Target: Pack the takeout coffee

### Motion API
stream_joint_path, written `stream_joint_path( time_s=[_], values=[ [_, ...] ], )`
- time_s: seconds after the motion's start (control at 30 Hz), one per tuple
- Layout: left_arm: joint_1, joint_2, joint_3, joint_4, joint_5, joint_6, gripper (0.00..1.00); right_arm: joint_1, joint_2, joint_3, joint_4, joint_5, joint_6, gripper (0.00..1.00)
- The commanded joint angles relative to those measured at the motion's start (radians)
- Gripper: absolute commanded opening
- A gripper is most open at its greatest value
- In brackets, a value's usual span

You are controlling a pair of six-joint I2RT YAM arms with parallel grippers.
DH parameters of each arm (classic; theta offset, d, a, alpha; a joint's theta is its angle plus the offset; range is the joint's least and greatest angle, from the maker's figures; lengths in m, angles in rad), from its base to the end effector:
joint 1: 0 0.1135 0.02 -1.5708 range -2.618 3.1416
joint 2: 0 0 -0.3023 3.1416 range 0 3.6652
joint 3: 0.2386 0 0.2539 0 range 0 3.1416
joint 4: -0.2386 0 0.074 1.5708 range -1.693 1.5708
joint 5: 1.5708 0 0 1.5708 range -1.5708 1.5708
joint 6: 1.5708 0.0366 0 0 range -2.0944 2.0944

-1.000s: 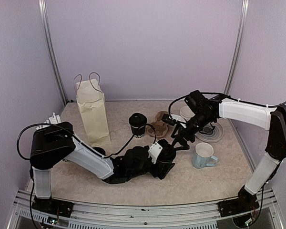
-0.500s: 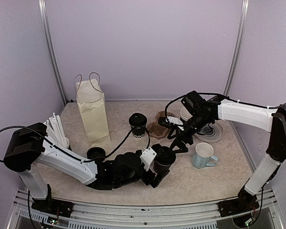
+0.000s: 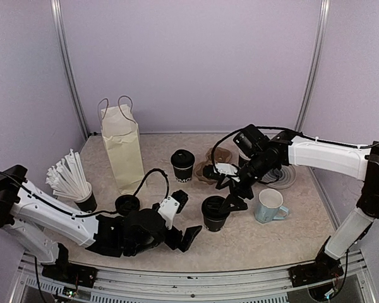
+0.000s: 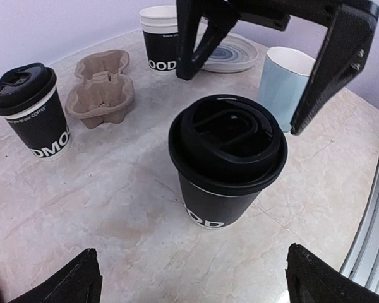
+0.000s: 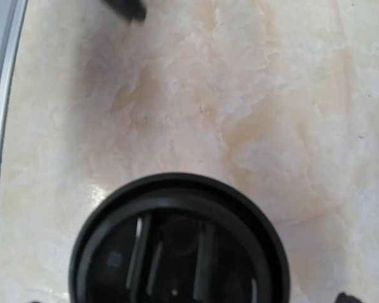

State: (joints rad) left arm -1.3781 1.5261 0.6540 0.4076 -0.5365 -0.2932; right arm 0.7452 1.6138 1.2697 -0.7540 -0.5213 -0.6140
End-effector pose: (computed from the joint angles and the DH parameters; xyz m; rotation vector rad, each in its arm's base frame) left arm 0.0768 -0.2962 0.2180 0.7337 1.8674 -0.5413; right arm 0.2328 0.2396 0.2946 -1.7726 1.9268 0.7366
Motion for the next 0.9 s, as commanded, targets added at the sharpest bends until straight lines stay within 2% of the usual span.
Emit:
stream_joint_path(
  time_s=[0.0,0.53,0.87],
  values=[
    [-0.009,-0.079,-0.034,-0.029,-0.073,-0.068,0.99,0.034,0.000,-0.013,0.019,0.047,-0.023,0.99],
    [-0.008,-0.110,-0.062,-0.027,-0.110,-0.082,0.99,0.066,0.057,0.002,0.028,0.105,-0.010,0.99],
    [0.019,-0.095,0.012,-0.103,-0.166,-0.127,0.99,0.068,0.078,0.019,0.030,0.121,0.012,0.78]
  ],
)
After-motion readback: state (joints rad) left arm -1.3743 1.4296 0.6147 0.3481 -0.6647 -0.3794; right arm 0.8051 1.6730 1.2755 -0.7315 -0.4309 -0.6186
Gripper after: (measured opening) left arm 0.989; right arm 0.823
